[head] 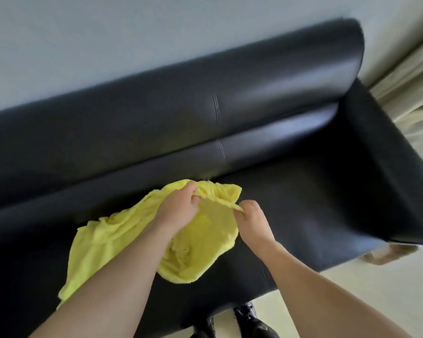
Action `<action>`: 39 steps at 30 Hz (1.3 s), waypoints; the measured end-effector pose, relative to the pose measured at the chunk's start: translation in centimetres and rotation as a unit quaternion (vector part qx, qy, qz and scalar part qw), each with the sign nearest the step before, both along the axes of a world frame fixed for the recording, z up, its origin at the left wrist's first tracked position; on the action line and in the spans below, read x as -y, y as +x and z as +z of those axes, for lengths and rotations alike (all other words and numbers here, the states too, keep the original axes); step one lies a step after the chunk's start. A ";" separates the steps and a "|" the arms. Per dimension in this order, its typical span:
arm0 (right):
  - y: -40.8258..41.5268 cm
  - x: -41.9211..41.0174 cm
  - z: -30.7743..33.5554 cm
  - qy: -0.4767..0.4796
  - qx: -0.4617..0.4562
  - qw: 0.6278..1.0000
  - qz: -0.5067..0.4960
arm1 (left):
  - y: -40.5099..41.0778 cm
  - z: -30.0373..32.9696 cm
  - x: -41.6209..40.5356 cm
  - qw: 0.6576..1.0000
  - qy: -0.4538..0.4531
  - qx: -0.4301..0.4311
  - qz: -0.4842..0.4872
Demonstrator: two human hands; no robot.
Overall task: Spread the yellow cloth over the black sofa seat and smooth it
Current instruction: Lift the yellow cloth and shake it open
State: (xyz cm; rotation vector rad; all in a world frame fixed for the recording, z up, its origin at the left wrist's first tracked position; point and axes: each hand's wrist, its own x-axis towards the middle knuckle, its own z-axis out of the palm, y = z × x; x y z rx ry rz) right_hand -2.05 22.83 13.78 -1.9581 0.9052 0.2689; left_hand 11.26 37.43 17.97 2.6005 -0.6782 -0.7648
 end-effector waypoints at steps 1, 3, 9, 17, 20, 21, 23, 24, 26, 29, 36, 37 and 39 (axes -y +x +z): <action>0.6 0.9 3.8 -0.001 0.019 0.999 -0.035 | 0.0 3.8 0.8 0.999 -0.033 -0.007 0.030; 1.5 2.5 11.3 -0.011 0.061 0.996 -0.064 | 0.0 10.8 2.2 0.994 -0.087 0.015 0.059; -0.8 5.2 25.5 -0.130 0.015 0.988 0.084 | -0.8 26.8 4.3 0.960 -0.214 0.148 0.101; -4.1 10.9 32.9 0.274 0.143 0.858 -0.411 | -4.8 30.4 3.3 0.977 -0.015 0.200 -0.069; -4.5 13.2 35.1 0.318 0.220 0.793 -0.470 | -5.6 28.4 3.2 0.980 0.071 0.171 -0.076; -4.7 13.6 35.8 0.319 0.240 0.781 -0.480 | -5.7 27.9 3.3 0.982 0.076 0.166 -0.057; -5.3 14.7 37.0 0.286 0.279 0.782 -0.478 | -5.5 28.3 3.8 0.994 0.001 0.108 0.031; -5.6 15.1 37.4 0.250 0.291 0.796 -0.468 | -5.4 29.3 4.2 0.992 -0.064 0.072 0.079; -6.0 15.7 37.8 0.167 0.322 0.827 -0.430 | -5.0 31.9 5.5 0.973 -0.187 0.031 0.132; -6.1 15.1 39.2 0.166 0.369 0.861 -0.309 | -4.6 37.1 8.0 0.947 -0.292 0.059 0.122; -5.4 14.1 41.5 0.311 0.239 0.918 0.055 | -4.8 42.5 12.9 0.941 -0.302 0.144 0.054; -5.5 14.1 41.3 0.323 0.212 0.917 0.099 | -5.1 42.4 13.4 0.942 -0.301 0.145 0.042; -5.9 13.7 41.2 0.268 0.177 0.935 0.153 | -5.8 42.2 14.2 0.943 -0.303 0.139 0.014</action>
